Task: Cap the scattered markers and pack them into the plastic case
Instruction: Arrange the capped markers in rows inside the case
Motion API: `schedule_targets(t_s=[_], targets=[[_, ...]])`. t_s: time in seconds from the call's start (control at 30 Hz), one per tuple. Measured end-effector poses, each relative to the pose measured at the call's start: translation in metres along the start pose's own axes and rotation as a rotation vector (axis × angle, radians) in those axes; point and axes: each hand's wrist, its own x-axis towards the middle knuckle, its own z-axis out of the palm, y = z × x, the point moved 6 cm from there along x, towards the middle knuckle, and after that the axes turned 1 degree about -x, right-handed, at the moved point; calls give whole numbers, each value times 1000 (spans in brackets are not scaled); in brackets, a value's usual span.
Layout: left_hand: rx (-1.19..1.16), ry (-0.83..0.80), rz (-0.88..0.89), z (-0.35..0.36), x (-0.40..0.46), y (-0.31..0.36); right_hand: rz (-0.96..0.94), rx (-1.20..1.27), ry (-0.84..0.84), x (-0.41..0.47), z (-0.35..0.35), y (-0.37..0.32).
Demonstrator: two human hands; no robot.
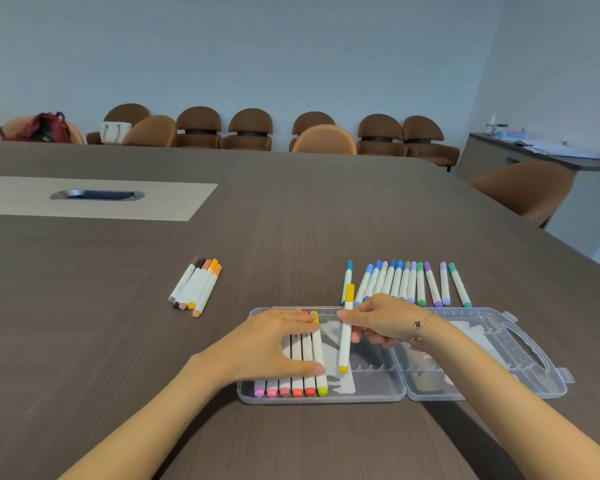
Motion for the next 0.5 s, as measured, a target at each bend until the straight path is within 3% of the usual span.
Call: schedule_targets(t_s=[0.07, 0.1, 0.2, 0.27, 0.37, 0.5], targets=[[-131, 28, -5, -8, -2, -12, 4, -27, -24, -1, 2, 1], [-183, 116, -22, -17, -2, -23, 3, -43, -39, -1, 5, 1], [-176, 616, -162, -56, -12, -69, 4, -55, -55, 3, 15, -2], [-111, 811, -332, -69, -25, -96, 23, -46, -43, 8, 20, -5], [-51, 749, -580, -63, -33, -130, 63, -62, -18, 13, 21, -10], [-10, 721, -670, -62, -36, -145, 31, -150, 5, 17, 26, -11]])
